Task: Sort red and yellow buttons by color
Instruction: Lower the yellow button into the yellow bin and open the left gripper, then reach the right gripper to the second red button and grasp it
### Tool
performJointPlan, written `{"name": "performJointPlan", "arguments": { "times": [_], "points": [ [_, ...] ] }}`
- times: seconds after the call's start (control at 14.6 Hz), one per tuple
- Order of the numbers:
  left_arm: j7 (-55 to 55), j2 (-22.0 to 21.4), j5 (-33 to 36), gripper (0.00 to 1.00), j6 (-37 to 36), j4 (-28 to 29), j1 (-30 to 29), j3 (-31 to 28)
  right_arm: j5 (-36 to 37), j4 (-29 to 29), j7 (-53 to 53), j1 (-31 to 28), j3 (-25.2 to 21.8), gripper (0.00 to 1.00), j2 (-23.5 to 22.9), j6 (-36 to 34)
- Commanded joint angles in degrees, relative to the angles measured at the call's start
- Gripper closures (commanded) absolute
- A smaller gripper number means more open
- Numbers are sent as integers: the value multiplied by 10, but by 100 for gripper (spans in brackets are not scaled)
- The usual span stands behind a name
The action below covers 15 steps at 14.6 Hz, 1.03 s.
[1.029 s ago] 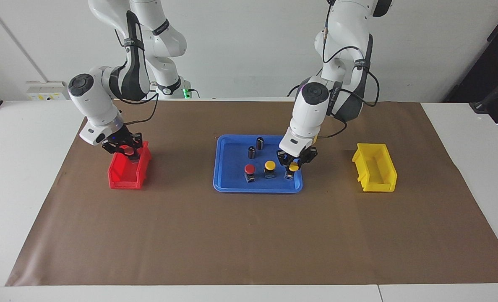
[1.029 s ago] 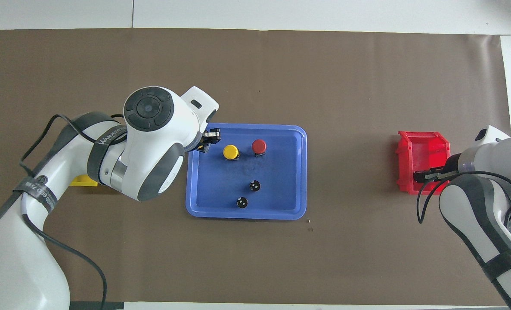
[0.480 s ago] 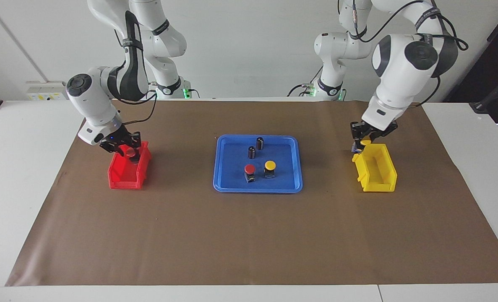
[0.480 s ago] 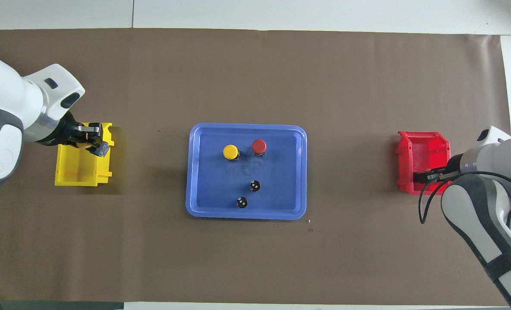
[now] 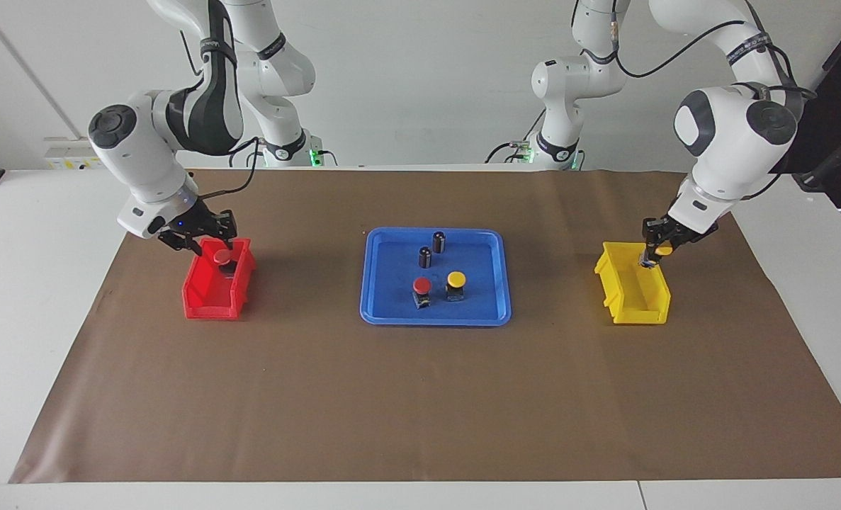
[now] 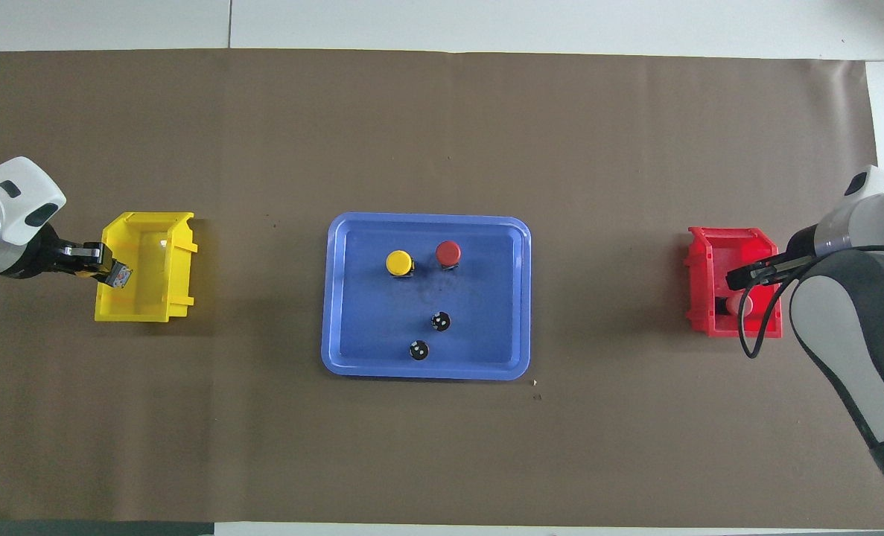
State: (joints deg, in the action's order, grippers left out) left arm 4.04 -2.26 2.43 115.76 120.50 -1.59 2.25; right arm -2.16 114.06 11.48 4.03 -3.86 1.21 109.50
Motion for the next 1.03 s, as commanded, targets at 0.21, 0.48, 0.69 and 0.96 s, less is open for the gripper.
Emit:
{"name": "performJointPlan", "arguments": {
  "times": [0.21,0.48,0.69,0.96],
  "points": [
    [-9,-20,14,99,121,107,5,5,-6,-326,-377,242,10,31,-234,-17],
    [-10,-12,14,52,158,129,3,5,0,-366,-452,316,11,33,-334,63],
    [-11,-8,14,30,151,114,-1,5,6,-336,-451,319,11,34,-329,64],
    [-10,-19,14,29,41,25,3,5,5,-329,-446,316,11,31,-325,56]
  ]
}}
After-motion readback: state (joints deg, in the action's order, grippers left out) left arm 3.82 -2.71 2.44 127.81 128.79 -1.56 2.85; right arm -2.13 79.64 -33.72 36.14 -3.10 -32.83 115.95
